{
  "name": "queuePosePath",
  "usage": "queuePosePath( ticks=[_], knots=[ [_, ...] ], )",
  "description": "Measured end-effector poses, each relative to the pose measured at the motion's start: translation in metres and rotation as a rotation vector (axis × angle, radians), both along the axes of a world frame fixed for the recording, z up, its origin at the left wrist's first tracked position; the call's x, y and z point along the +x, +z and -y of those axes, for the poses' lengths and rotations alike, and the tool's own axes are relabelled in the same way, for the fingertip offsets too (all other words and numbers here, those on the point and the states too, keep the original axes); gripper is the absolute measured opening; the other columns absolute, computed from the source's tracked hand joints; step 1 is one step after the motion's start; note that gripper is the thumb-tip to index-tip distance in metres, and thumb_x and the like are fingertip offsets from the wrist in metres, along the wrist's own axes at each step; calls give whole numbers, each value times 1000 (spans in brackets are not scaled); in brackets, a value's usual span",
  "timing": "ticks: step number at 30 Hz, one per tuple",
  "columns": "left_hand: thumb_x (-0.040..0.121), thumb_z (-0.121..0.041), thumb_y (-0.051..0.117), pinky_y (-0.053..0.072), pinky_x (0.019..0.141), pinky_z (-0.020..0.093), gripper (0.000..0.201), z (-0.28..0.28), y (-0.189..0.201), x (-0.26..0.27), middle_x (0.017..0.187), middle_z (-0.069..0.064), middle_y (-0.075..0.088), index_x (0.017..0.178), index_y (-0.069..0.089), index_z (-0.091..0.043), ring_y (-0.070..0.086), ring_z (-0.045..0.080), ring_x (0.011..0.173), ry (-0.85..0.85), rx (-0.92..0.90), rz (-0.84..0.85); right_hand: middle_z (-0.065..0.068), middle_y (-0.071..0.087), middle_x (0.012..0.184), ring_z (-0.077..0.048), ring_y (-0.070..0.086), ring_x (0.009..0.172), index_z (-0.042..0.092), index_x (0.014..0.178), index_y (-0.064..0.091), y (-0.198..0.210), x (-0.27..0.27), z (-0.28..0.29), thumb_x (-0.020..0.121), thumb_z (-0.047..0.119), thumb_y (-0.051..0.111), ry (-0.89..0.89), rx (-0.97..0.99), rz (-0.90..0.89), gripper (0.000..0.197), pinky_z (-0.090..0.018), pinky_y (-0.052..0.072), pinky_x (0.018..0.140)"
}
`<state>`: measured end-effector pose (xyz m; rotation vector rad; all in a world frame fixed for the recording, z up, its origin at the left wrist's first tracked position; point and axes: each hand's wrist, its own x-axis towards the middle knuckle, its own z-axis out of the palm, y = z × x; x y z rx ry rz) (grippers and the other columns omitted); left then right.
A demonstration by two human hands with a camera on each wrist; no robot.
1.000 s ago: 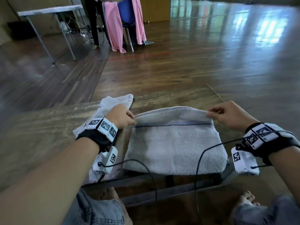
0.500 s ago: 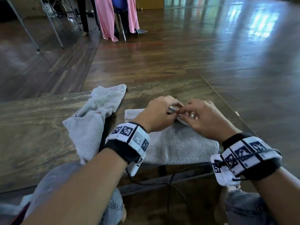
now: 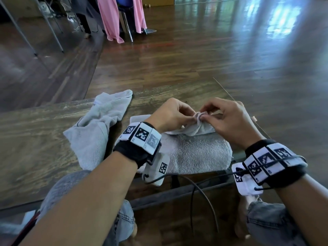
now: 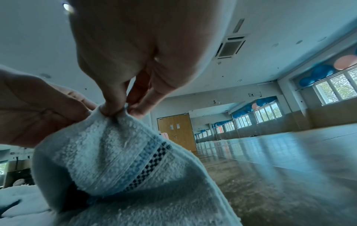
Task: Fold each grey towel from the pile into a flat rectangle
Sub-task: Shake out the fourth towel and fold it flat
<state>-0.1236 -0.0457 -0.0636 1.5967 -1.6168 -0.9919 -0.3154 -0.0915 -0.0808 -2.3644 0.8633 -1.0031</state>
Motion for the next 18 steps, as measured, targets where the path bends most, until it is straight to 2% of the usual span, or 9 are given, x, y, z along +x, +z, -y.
queuePosePath(
  ticks=[2, 4, 6, 8, 11, 13, 15, 18],
  knots=[
    [83, -18, 78, 47, 60, 23, 19, 0, 0, 1, 84, 18, 74, 92, 77, -1, 58, 14, 67, 70, -13, -69, 6, 71, 83, -10, 69, 81, 13, 87, 72, 0, 3, 3, 83, 15, 79, -35, 4, 21, 8, -27, 60, 76],
    [81, -20, 79, 49, 62, 30, 17, 3, -2, 2, 82, 20, 74, 87, 78, -4, 58, 18, 65, 177, -62, -99, 7, 71, 82, -9, 68, 79, 14, 85, 74, 0, 5, 6, 80, 18, 83, -63, -1, 54, 11, -20, 57, 74],
    [82, -14, 76, 55, 66, 35, 9, 6, -5, 4, 78, 16, 74, 84, 76, -5, 62, 17, 63, 291, -112, -121, 6, 71, 81, -8, 67, 75, 15, 83, 76, 1, 7, 9, 76, 18, 85, -71, -16, 104, 12, -13, 52, 72],
    [83, -9, 72, 56, 64, 32, 5, 8, -8, 5, 76, 11, 73, 85, 75, -5, 62, 15, 61, 348, -131, -132, 7, 72, 78, -6, 67, 73, 15, 82, 77, 0, 10, 11, 75, 15, 86, -65, -10, 147, 11, -13, 51, 72],
    [84, -19, 75, 47, 52, 22, 10, 7, -9, 4, 72, 5, 70, 89, 75, -10, 58, 9, 55, 301, -131, -101, 11, 73, 76, -3, 68, 73, 18, 82, 78, -3, 15, 15, 75, 8, 84, -74, 35, 150, 14, -10, 50, 71],
    [83, -27, 77, 43, 49, 20, 16, 5, -10, 1, 68, 3, 69, 86, 75, -11, 57, 8, 52, 269, -135, -90, 14, 72, 76, -1, 68, 74, 21, 82, 77, -5, 18, 17, 76, 6, 82, -80, 51, 137, 17, -6, 47, 71],
    [83, -26, 77, 46, 53, 24, 17, 5, -12, 1, 68, 4, 69, 85, 75, -10, 58, 10, 53, 258, -132, -88, 13, 73, 76, -1, 69, 74, 20, 82, 77, -5, 21, 18, 77, 6, 81, -91, 66, 126, 16, -7, 49, 71],
    [83, -22, 76, 55, 63, 38, 15, 4, -13, 4, 69, 5, 70, 83, 74, -8, 61, 14, 58, 248, -139, -62, 11, 73, 78, -1, 69, 74, 15, 84, 75, -5, 24, 19, 76, 5, 82, -104, 104, 111, 15, -10, 51, 70]
  ],
)
